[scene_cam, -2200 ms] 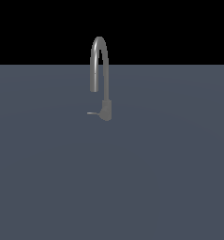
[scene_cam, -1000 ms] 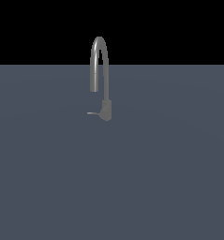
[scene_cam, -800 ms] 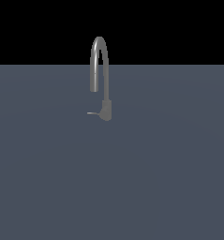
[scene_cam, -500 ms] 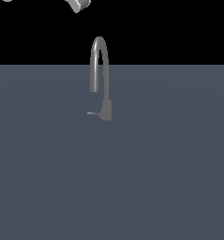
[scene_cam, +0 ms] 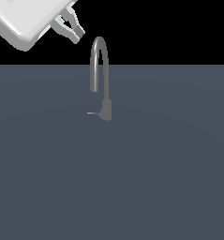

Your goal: Turn on the faucet by rotating a designated handle.

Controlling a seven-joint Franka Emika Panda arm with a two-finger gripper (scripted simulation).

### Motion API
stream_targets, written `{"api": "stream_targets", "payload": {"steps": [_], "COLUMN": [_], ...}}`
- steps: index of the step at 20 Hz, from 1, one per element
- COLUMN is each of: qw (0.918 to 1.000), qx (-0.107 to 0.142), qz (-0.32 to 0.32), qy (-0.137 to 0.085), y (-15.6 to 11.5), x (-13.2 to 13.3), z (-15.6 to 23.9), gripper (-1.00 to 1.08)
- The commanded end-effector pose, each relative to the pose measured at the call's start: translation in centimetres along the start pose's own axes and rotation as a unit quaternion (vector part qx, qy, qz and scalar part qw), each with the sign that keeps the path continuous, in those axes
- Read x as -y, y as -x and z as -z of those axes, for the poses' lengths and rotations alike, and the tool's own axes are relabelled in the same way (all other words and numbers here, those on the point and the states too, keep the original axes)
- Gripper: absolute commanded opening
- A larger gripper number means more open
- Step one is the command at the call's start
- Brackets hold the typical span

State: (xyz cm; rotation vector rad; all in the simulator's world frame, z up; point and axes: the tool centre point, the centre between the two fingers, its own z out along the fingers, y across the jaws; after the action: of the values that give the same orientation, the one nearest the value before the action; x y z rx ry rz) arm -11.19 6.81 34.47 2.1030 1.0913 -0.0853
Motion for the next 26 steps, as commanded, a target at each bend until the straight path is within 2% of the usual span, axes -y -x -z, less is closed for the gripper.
{"api": "stream_targets", "payload": {"steps": [1,7,13,20,26], "qw": [0.9994,0.9942,0.9846,0.9683,0.9502], "qx": [0.001,0.006,0.01,0.015,0.019], "qz": [0.024,0.076,0.124,0.176,0.219], "qy": [0.024,0.075,0.123,0.176,0.221], "y": [-1.0,-3.1,-5.0,-7.0,-8.6], "x": [0.2,0.8,1.4,2.1,2.7], "z": [-0.6,-2.0,-3.3,-5.0,-6.4], "gripper": [-1.0,-1.0,-1.0,-1.0,-1.0]}}
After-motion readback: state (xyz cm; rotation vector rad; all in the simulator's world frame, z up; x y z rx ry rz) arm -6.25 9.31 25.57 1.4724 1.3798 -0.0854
